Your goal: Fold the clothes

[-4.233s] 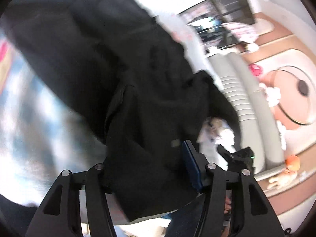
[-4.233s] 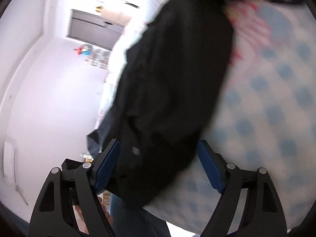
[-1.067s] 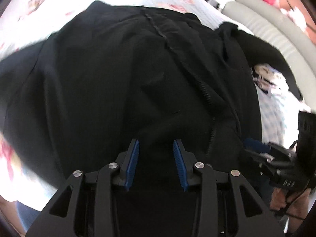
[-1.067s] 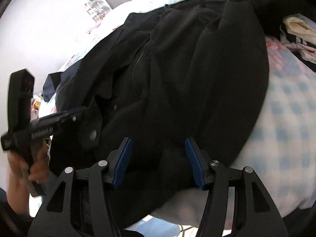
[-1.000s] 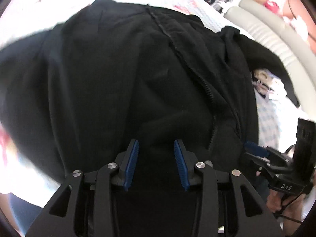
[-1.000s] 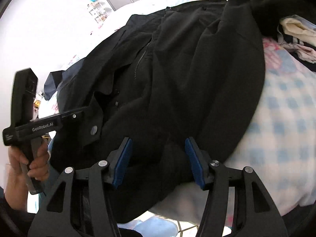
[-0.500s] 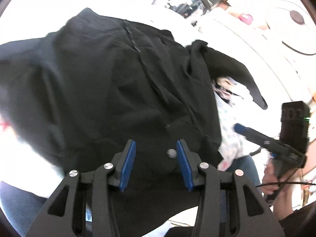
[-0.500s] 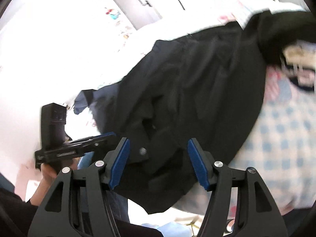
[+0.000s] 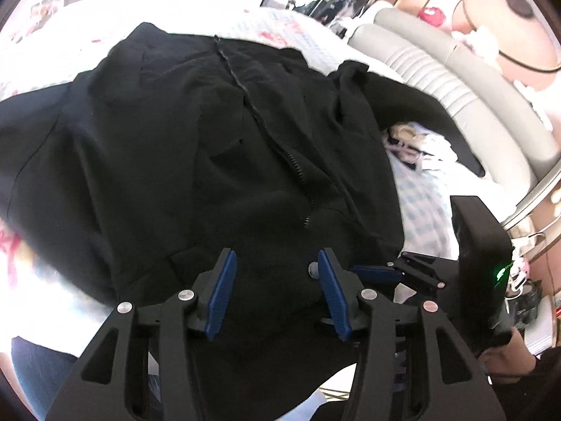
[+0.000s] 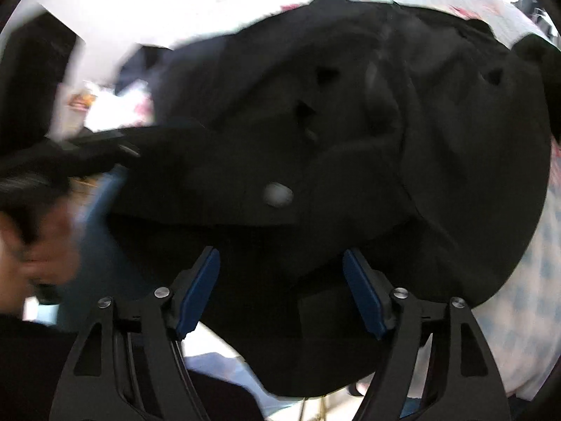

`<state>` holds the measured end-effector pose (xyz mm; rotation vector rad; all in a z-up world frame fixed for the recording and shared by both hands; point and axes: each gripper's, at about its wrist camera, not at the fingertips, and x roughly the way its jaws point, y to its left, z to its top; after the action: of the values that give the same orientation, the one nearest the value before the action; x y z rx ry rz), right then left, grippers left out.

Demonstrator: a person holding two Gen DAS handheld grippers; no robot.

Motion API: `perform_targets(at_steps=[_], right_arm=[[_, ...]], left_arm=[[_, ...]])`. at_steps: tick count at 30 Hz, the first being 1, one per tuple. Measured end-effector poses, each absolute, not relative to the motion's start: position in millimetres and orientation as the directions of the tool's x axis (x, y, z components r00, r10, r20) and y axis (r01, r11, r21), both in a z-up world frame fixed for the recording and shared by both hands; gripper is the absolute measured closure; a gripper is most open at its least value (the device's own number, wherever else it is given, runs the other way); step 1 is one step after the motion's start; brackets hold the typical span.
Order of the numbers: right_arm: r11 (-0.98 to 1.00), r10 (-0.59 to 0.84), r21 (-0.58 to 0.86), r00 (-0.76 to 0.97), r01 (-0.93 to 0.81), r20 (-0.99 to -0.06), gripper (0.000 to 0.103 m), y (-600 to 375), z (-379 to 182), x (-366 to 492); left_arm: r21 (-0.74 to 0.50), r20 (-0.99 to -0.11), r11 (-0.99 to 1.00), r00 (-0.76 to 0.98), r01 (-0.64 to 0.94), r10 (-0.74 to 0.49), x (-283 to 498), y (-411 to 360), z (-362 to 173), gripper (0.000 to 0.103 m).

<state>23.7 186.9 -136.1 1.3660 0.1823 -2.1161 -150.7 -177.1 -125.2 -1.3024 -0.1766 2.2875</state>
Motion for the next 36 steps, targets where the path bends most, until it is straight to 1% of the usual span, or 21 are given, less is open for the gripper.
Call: perform_targets(at_steps=[3, 4, 5, 6, 7, 8, 9, 10, 12, 14, 18, 22, 23, 25, 28, 29, 31, 33, 34, 35, 36], right_arm=[[-0.824, -0.365, 0.127, -0.346, 0.552, -0.864, 0.029, 182, -146, 28], [-0.824, -0.356, 0.110, -0.358, 0.556, -0.863, 0.031, 181, -146, 30], [-0.823, -0.336, 0.079, -0.370, 0.563, -0.866, 0.036, 180, -148, 31], [-0.820, -0.314, 0.046, -0.382, 0.570, -0.869, 0.050, 179, -149, 33], [-0.821, -0.319, 0.055, -0.376, 0.569, -0.870, 0.058, 182, -148, 31], [-0.821, -0.326, 0.068, -0.370, 0.566, -0.870, 0.062, 185, -147, 29], [-0.833, -0.352, 0.113, -0.361, 0.542, -0.864, 0.072, 193, -144, 26], [-0.843, -0.379, 0.161, -0.354, 0.513, -0.855, 0.086, 202, -142, 22], [-0.858, -0.429, 0.253, -0.352, 0.447, -0.832, 0.093, 222, -138, 17], [-0.857, -0.476, 0.334, -0.356, 0.392, -0.804, 0.093, 239, -135, 15], [-0.824, -0.564, 0.469, -0.374, 0.319, -0.736, 0.094, 267, -128, 16], [-0.704, -0.708, 0.625, -0.392, 0.337, -0.587, 0.094, 286, -115, 14], [-0.702, -0.709, 0.631, -0.401, 0.330, -0.580, 0.094, 289, -115, 13], [-0.743, -0.667, 0.593, -0.419, 0.311, -0.616, 0.094, 292, -117, 10], [-0.731, -0.676, 0.616, -0.437, 0.294, -0.594, 0.094, 302, -119, 11], [-0.726, -0.679, 0.625, -0.443, 0.288, -0.585, 0.094, 306, -119, 11], [-0.715, -0.686, 0.642, -0.455, 0.277, -0.568, 0.094, 313, -120, 12], [-0.704, -0.692, 0.659, -0.467, 0.266, -0.551, 0.093, 320, -121, 13], [-0.698, -0.695, 0.667, -0.473, 0.261, -0.542, 0.092, 323, -122, 13], [-0.698, -0.694, 0.669, -0.474, 0.257, -0.542, 0.092, 321, -123, 14], [-0.698, -0.693, 0.670, -0.474, 0.254, -0.543, 0.092, 318, -125, 16]], left_arm=[[-0.288, -0.812, -0.895, -0.409, -0.341, 0.417, -156, -168, -131, 0.052], [-0.277, -0.820, -0.900, -0.406, -0.336, 0.404, -157, -166, -133, 0.052], [-0.274, -0.824, -0.903, -0.404, -0.331, 0.398, -158, -164, -135, 0.052], [-0.273, -0.827, -0.905, -0.401, -0.325, 0.394, -159, -163, -136, 0.052], [-0.270, -0.830, -0.908, -0.400, -0.321, 0.388, -159, -162, -138, 0.052], [-0.265, -0.834, -0.911, -0.400, -0.316, 0.381, -160, -161, -139, 0.051], [-0.258, -0.837, -0.914, -0.400, -0.314, 0.374, -160, -160, -140, 0.051], [-0.256, -0.838, -0.915, -0.401, -0.313, 0.371, -159, -159, -141, 0.051], [-0.260, -0.837, -0.914, -0.399, -0.312, 0.374, -158, -160, -142, 0.048], [-0.282, -0.831, -0.907, -0.393, -0.314, 0.394, -157, -161, -143, 0.045], [-0.314, -0.822, -0.886, -0.369, -0.341, 0.433, -155, -155, -147, 0.044], [-0.309, -0.826, -0.882, -0.359, -0.355, 0.434, -161, -141, -150, 0.041], [-0.293, -0.832, -0.887, -0.361, -0.357, 0.420, -162, -137, -150, 0.041], [-0.232, -0.852, -0.911, -0.380, -0.342, 0.360, -164, -132, -149, 0.041], [-0.109, -0.853, -0.956, -0.468, -0.274, 0.232, -162, -132, -142, 0.041], [-0.092, -0.851, -0.959, -0.479, -0.269, 0.216, -161, -132, -141, 0.041], [-0.093, -0.867, -0.951, -0.445, -0.296, 0.224, -164, -126, -146, 0.041], [-0.013, -0.877, -0.945, -0.451, -0.327, 0.168, -166, -113, -154, 0.041], [0.036, -0.878, -0.939, -0.459, -0.342, 0.133, -167, -106, -159, 0.046], [0.089, -0.874, -0.934, -0.477, -0.347, 0.094, -167, -101, -162, 0.069], [0.124, -0.868, -0.929, -0.493, -0.348, 0.069, -168, -98, -162, 0.081]])
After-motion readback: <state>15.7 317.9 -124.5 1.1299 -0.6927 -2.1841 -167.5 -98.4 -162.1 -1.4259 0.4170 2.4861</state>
